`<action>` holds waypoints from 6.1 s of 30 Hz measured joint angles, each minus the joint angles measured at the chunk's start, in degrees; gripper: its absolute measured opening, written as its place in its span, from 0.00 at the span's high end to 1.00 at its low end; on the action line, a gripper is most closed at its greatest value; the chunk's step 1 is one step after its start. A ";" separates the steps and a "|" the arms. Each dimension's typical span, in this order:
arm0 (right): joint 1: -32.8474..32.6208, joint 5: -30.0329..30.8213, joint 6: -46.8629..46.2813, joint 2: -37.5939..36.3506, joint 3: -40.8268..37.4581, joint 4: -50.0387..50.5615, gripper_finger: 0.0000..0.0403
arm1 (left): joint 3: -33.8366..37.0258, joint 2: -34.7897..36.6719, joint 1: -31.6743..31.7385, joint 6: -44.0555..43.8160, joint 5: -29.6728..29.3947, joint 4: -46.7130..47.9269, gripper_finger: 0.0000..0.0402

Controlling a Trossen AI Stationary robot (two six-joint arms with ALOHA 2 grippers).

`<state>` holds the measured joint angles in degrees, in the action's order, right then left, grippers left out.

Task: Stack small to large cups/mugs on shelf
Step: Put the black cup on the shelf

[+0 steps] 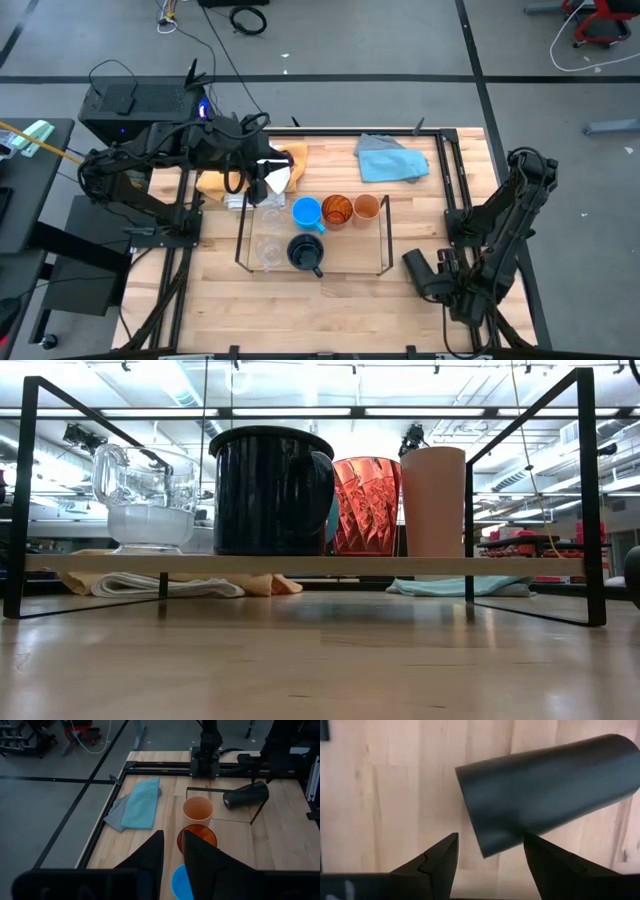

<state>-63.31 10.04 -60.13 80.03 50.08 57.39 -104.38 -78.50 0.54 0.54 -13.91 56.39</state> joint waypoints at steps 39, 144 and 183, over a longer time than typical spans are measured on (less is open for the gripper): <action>-1.81 10.50 -8.47 16.52 23.39 -3.39 0.55 | 0.00 0.00 -0.02 3.17 0.02 0.07 0.81; 4.81 -8.35 -51.06 -12.16 10.13 21.06 0.72 | -0.02 0.02 0.31 8.97 4.44 2.54 0.75; 2.03 -15.68 -62.53 -29.01 -22.56 -9.94 0.59 | -0.02 0.02 0.31 4.87 6.29 1.89 0.74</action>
<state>-61.28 -5.64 -122.66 51.02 27.51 47.46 -104.40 -78.48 0.84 5.41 -7.62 58.28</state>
